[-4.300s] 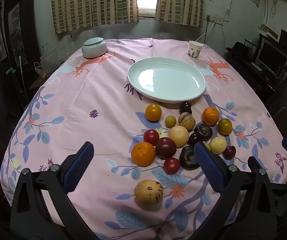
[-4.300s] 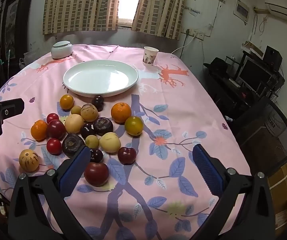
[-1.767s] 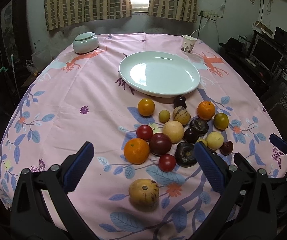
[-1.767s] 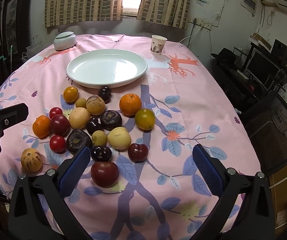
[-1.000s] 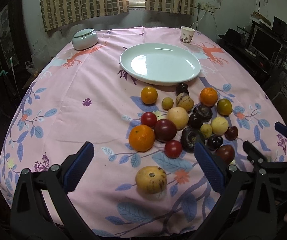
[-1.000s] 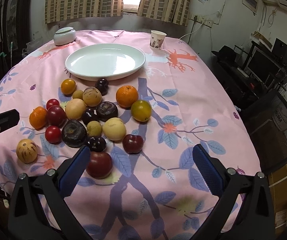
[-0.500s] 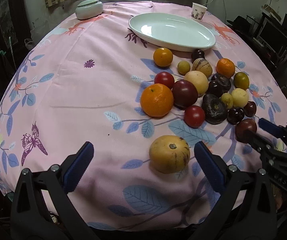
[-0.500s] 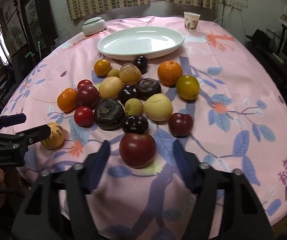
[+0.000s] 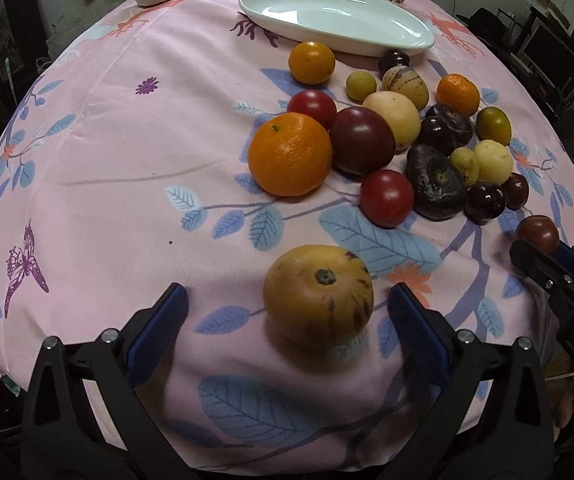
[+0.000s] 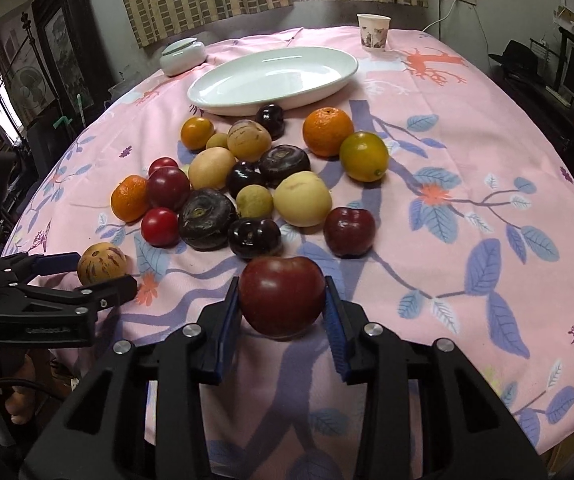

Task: Organize fruits
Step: 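Grasp the striped yellow fruit with the left gripper while the right gripper grasps a red plum, then carry both fruits onto the white plate and open both grippers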

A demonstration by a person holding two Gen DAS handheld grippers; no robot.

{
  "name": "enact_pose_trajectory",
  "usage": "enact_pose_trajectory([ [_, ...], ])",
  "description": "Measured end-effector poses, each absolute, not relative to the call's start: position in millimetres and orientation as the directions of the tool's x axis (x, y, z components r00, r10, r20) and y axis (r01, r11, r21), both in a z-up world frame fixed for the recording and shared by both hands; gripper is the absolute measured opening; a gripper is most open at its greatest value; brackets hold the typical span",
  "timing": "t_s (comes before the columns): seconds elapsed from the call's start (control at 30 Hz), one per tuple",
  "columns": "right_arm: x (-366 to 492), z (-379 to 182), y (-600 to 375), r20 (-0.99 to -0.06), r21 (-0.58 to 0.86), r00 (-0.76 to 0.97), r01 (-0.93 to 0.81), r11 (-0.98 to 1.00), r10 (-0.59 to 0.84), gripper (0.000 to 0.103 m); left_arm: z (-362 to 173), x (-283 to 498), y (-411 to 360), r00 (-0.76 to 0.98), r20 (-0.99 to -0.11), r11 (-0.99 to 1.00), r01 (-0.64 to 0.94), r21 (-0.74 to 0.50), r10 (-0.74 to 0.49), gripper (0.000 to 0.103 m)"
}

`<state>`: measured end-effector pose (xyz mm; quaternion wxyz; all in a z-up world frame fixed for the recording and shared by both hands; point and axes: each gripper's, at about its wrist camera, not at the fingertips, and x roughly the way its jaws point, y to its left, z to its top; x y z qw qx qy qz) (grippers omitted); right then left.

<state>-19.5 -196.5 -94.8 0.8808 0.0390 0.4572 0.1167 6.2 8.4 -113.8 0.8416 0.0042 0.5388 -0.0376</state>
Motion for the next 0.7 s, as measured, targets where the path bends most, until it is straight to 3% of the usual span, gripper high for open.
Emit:
enact_pose_trajectory([
  [0.07,-20.7,-96.2,-199.6,-0.797,0.182,0.551,-0.172,0.968,0.247,0.040,-113.6,5.6,7.1,0.421,-0.906,0.998,0.050,-0.026,-0.045,0.100],
  [0.13,-21.0,-97.5,-201.0,-0.797,0.194,0.546,-0.175,0.965,0.259,0.040,-110.7,3.1,8.6,0.433,-0.901,0.999,0.029,-0.025,-0.036,0.088],
  [0.2,-20.8,-98.8,-201.2,-0.796,0.204,0.541,-0.180,0.962,0.270,0.040,-106.0,0.1,9.1,0.447,-0.893,0.999,0.036,-0.037,-0.049,0.063],
  [0.27,-20.3,-100.5,-199.2,-0.797,0.212,0.535,-0.185,0.960,0.279,0.040,-102.8,-3.3,6.8,0.448,-0.891,0.996,0.062,-0.057,-0.078,0.046],
  [0.7,-21.1,-91.6,-193.1,-0.777,0.234,0.548,-0.204,0.951,0.309,0.040,-82.3,-8.3,7.9,0.499,-0.854,0.988,0.104,-0.111,-0.148,0.046],
])
